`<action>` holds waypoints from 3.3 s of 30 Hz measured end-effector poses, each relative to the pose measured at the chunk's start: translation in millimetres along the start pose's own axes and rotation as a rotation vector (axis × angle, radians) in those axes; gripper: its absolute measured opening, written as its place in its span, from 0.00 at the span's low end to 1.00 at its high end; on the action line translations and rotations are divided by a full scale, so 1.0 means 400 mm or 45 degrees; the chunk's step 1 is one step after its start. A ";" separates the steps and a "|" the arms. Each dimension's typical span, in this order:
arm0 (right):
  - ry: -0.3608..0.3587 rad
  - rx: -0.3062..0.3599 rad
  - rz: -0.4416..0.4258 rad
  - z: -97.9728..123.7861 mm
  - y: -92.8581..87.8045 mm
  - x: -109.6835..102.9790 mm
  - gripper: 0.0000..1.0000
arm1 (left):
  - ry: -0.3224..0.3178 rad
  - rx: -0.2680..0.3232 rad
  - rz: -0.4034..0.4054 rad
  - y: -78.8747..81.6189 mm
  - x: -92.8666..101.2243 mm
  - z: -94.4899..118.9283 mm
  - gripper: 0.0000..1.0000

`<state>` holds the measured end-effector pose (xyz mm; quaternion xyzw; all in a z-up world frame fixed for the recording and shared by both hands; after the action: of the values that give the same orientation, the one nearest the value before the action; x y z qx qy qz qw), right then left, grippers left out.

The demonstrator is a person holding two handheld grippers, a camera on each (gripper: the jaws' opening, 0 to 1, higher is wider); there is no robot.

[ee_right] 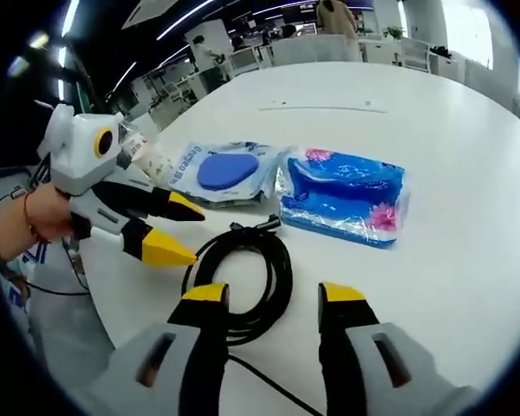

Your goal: Arrange the tabletop items into an orderly group along one side of the table until the central work area is clear of visible clutter.

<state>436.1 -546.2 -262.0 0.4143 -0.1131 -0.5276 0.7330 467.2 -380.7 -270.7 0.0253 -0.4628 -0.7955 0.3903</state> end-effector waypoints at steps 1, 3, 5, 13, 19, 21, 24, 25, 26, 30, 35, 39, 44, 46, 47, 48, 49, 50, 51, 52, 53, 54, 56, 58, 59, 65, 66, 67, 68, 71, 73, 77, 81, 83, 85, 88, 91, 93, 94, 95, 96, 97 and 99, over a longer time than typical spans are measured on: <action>0.001 0.002 0.004 0.004 0.001 0.000 0.43 | -0.005 0.010 0.004 0.000 -0.002 0.008 0.43; 0.011 0.015 0.023 0.015 0.007 0.000 0.45 | -0.015 0.032 0.006 0.001 -0.003 0.021 0.45; 0.018 0.018 0.029 0.025 0.011 0.001 0.47 | -0.021 0.045 0.007 0.001 -0.005 0.033 0.46; 0.043 0.035 0.068 0.062 0.021 -0.005 0.55 | -0.024 0.092 0.002 0.005 -0.011 0.084 0.48; 0.063 0.031 0.108 0.087 0.022 -0.015 0.58 | -0.020 0.113 -0.012 0.003 -0.014 0.122 0.49; 0.072 0.040 0.115 0.097 0.023 -0.021 0.59 | -0.024 0.131 -0.016 0.005 -0.012 0.139 0.50; 0.083 0.048 0.128 0.110 0.026 -0.027 0.61 | -0.029 0.146 -0.045 0.005 -0.011 0.164 0.53; 0.083 0.046 0.139 0.117 0.026 -0.029 0.61 | -0.026 0.153 -0.048 0.005 -0.012 0.176 0.54; 0.084 0.047 0.146 0.121 0.026 -0.031 0.62 | -0.023 0.157 -0.048 0.005 -0.013 0.184 0.54; 0.085 0.048 0.162 0.143 0.029 -0.040 0.63 | -0.015 0.189 -0.044 0.006 -0.015 0.222 0.57; 0.086 0.059 0.182 0.166 0.033 -0.050 0.64 | -0.005 0.223 -0.055 0.006 -0.013 0.270 0.62; 0.089 0.070 0.193 0.184 0.036 -0.059 0.65 | 0.013 0.239 -0.052 0.000 -0.015 0.304 0.64; 0.100 0.084 0.211 0.206 0.039 -0.080 0.68 | 0.032 0.253 -0.049 -0.009 -0.012 0.350 0.67; 0.099 0.084 0.219 0.214 0.038 -0.087 0.69 | 0.042 0.256 -0.051 -0.015 -0.012 0.370 0.67; 0.100 0.085 0.225 0.219 0.036 -0.091 0.69 | 0.049 0.262 -0.049 -0.017 -0.012 0.383 0.67; 0.101 0.087 0.226 0.222 0.036 -0.096 0.69 | 0.053 0.265 -0.048 -0.019 -0.012 0.392 0.68; 0.101 0.086 0.227 0.226 0.035 -0.103 0.69 | 0.057 0.268 -0.048 -0.020 -0.012 0.400 0.68; 0.101 0.086 0.231 0.231 0.033 -0.112 0.69 | 0.062 0.277 -0.045 -0.022 -0.012 0.412 0.69; 0.101 0.088 0.235 0.236 0.033 -0.121 0.69 | 0.065 0.279 -0.044 -0.024 -0.012 0.420 0.69; 0.102 0.089 0.237 0.239 0.033 -0.123 0.70 | 0.069 0.282 -0.045 -0.026 -0.013 0.428 0.69; 0.101 0.090 0.240 0.243 0.033 -0.125 0.70 | 0.075 0.283 -0.047 -0.029 -0.013 0.440 0.70; 0.101 0.094 0.243 0.246 0.033 -0.129 0.70 | 0.079 0.287 -0.046 -0.030 -0.013 0.447 0.70; 0.100 0.100 0.246 0.254 0.034 -0.138 0.70 | 0.088 0.296 -0.045 -0.033 -0.013 0.470 0.71; 0.097 0.102 0.249 0.259 0.034 -0.145 0.71 | 0.097 0.304 -0.048 -0.036 -0.014 0.491 0.72; 0.098 0.105 0.251 0.262 0.034 -0.143 0.71 | 0.100 0.309 -0.047 -0.037 -0.015 0.499 0.72; 0.099 0.120 0.261 0.278 0.035 -0.171 0.72 | 0.126 0.331 -0.051 -0.048 -0.022 0.563 0.74; 0.098 0.121 0.264 0.281 0.035 -0.179 0.72 | 0.132 0.335 -0.053 -0.049 -0.023 0.576 0.74; 0.099 0.125 0.266 0.283 0.035 -0.185 0.73 | 0.136 0.337 -0.054 -0.051 -0.024 0.584 0.75; 0.102 0.130 0.266 0.284 0.035 -0.191 0.73 | 0.142 0.341 -0.055 -0.053 -0.026 0.598 0.75; 0.110 0.131 0.276 0.287 0.032 -0.211 0.74 | 0.157 0.345 -0.055 -0.059 -0.032 0.624 0.76; 0.119 0.130 0.279 0.288 0.029 -0.224 0.74 | 0.170 0.350 -0.055 -0.066 -0.036 0.646 0.77; 0.132 0.132 0.296 0.295 0.027 -0.247 0.75 | 0.188 0.353 -0.056 -0.080 -0.039 0.682 0.78; 0.136 0.132 0.307 0.305 0.022 -0.260 0.75 | 0.196 0.357 -0.057 -0.090 -0.037 0.701 0.79; 0.136 0.129 0.310 0.314 0.019 -0.265 0.75 | 0.197 0.357 -0.056 -0.096 -0.035 0.708 0.79; 0.135 0.130 0.315 0.321 0.018 -0.265 0.75 | 0.196 0.359 -0.056 -0.097 -0.033 0.711 0.79; 0.129 0.140 0.307 0.333 0.017 -0.262 0.75 | 0.194 0.363 -0.060 -0.096 -0.032 0.713 0.80; 0.132 0.139 0.300 0.332 0.013 -0.255 0.75 | 0.199 0.370 -0.058 -0.095 -0.036 0.714 0.81; 0.132 0.129 0.307 0.331 0.010 -0.253 0.74 | 0.197 0.371 -0.055 -0.095 -0.036 0.712 0.81; 0.132 0.130 0.308 0.331 0.011 -0.252 0.74 | 0.195 0.371 -0.057 -0.095 -0.036 0.710 0.81; 0.132 0.130 0.299 0.330 0.011 -0.249 0.74 | 0.193 0.370 -0.059 -0.095 -0.037 0.708 0.81; 0.134 0.131 0.293 0.329 0.011 -0.248 0.74 | 0.194 0.367 -0.059 -0.095 -0.038 0.707 0.80; 0.133 0.129 0.290 0.326 0.011 -0.245 0.74 | 0.197 0.365 -0.058 -0.096 -0.041 0.707 0.80; 0.134 0.123 0.288 0.320 0.010 -0.242 0.74 | 0.197 0.368 -0.050 -0.097 -0.045 0.706 0.81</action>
<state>321.1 -524.3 -152.2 0.4608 -0.1457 -0.4129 0.7720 343.1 -156.2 -144.7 0.1516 -0.5404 -0.7237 0.4016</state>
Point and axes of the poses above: the point that each gripper's makers call its tool centre point, and the gripper's own axes: z roughly backward along the fingers, x roughly to its right, y roughly out of its top, the point moved 6 cm from there along z, roughly backward along the fingers, and after that the axes turned 9 degrees about x, right-handed, at the moved point
